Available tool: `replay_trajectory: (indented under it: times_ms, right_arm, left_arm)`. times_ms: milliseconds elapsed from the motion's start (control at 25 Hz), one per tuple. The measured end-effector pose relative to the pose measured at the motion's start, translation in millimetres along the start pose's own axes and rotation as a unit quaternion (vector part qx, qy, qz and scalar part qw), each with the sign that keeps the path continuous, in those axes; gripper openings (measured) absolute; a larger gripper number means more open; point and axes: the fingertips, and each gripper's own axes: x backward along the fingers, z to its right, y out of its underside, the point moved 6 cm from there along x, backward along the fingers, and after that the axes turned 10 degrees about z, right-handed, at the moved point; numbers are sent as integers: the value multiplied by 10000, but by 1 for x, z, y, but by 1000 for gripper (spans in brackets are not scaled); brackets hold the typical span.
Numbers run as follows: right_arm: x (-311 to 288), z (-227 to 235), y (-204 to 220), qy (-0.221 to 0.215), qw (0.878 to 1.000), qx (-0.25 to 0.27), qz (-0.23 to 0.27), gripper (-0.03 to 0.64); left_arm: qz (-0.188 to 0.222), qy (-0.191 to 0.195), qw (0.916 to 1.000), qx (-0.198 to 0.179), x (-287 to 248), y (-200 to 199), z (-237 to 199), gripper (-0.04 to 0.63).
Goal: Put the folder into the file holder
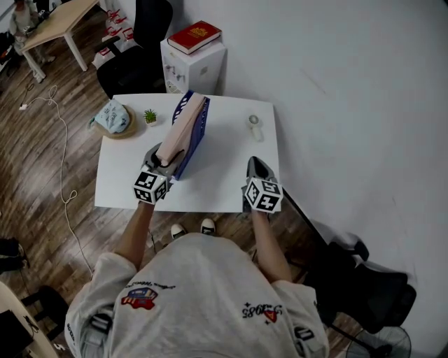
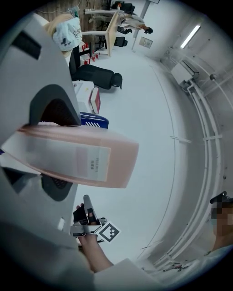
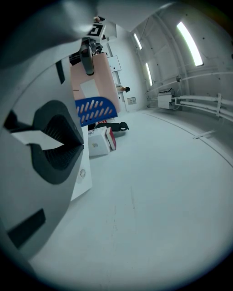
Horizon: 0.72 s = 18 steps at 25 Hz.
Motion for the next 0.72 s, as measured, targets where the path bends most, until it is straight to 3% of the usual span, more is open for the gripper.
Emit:
replay_trajectory:
  times_ms: [400, 720]
  right_arm:
    - [-18, -33, 3, -523, 9985, 117, -63, 0]
    - [-36, -94, -2, -1216, 9924, 190, -29, -2]
  left_arm:
    - [158, -170, 9997, 16, 42, -19, 3, 232]
    - [225, -714, 9972, 58, 105, -29, -18, 227]
